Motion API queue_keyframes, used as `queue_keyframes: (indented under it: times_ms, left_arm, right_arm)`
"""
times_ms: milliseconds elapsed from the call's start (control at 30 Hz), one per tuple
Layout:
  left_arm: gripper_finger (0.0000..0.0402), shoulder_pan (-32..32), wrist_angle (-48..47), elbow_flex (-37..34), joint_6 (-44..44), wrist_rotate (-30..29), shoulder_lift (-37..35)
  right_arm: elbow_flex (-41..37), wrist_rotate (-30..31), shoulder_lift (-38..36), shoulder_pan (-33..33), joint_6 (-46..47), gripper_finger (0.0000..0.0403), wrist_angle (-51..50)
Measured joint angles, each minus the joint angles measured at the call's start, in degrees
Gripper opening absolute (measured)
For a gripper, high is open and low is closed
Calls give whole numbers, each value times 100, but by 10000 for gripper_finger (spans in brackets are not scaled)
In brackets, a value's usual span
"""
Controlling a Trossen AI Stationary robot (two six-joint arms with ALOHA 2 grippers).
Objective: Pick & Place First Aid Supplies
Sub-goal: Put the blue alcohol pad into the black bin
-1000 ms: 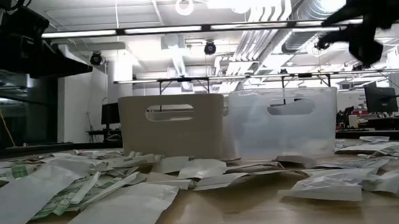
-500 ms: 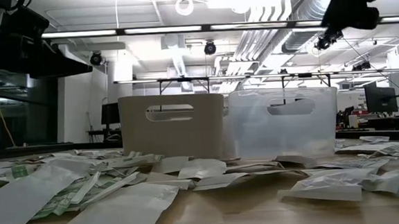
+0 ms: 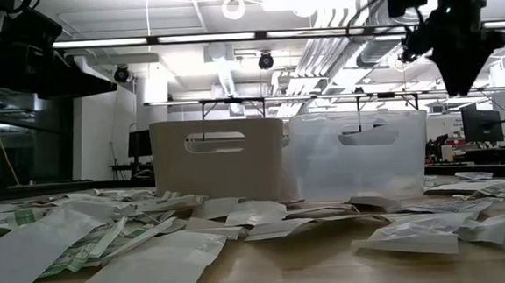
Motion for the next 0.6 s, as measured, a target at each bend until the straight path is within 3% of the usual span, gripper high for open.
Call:
queue_keyframes:
  times_ms: [400,600]
  left_arm:
    - [189,2,0,2,0,4,0]
    - [189,2,0,2,0,26,0]
  right_arm:
    - [-102,337,1660,-579,-195,138,286]
    - [-883,-203,2008,-780,-38,192,1511]
